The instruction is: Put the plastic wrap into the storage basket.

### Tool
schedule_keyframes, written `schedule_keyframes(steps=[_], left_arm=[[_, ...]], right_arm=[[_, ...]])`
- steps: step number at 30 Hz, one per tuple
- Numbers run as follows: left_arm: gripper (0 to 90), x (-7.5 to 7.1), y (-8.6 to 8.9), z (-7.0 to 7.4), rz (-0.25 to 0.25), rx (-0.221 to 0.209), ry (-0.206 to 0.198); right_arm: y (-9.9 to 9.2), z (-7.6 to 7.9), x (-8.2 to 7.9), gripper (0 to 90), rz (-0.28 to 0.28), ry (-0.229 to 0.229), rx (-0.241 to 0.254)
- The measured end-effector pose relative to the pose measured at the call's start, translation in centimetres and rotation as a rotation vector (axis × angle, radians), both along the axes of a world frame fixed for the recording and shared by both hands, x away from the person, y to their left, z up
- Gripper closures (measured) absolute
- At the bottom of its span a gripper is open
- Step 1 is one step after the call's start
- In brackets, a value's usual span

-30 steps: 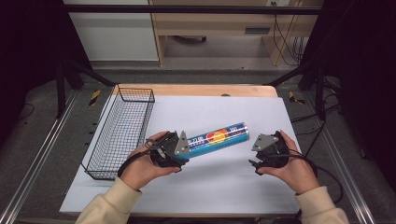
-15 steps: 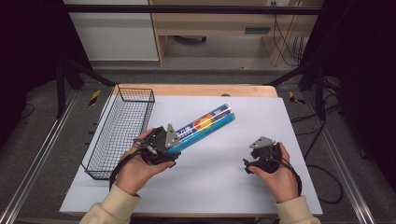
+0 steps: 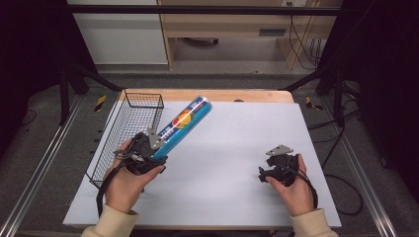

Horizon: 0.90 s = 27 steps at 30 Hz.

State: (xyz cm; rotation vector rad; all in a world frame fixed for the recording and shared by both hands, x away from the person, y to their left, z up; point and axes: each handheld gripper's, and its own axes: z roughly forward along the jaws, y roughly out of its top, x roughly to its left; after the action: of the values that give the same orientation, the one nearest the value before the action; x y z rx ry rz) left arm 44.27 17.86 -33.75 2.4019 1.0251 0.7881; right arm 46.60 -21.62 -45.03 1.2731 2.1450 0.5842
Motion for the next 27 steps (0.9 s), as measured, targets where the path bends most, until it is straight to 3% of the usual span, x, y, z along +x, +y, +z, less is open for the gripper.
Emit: schedule_keyframes(steps=[4,13,16,27], left_arm=[[31.6,-0.4,1.8,0.0,0.068,0.053,0.007],[31.7,-0.7,4.4,0.4,0.172,0.044,0.01],[31.7,-1.0,4.9,0.5,0.211,0.065,-0.002],[31.7,-1.2,6.9,0.0,0.347,0.103,0.041]], right_arm=[[-0.4,-0.1,0.0,8.4,-0.022,0.007,0.0],[-0.6,-0.1,0.0,8.5,-0.014,0.001,0.004],[-0.7,-0.1,0.0,8.5,-0.015,0.005,0.004],[-0.5,-0.1,-0.2,8.8,0.006,0.008,0.011]])
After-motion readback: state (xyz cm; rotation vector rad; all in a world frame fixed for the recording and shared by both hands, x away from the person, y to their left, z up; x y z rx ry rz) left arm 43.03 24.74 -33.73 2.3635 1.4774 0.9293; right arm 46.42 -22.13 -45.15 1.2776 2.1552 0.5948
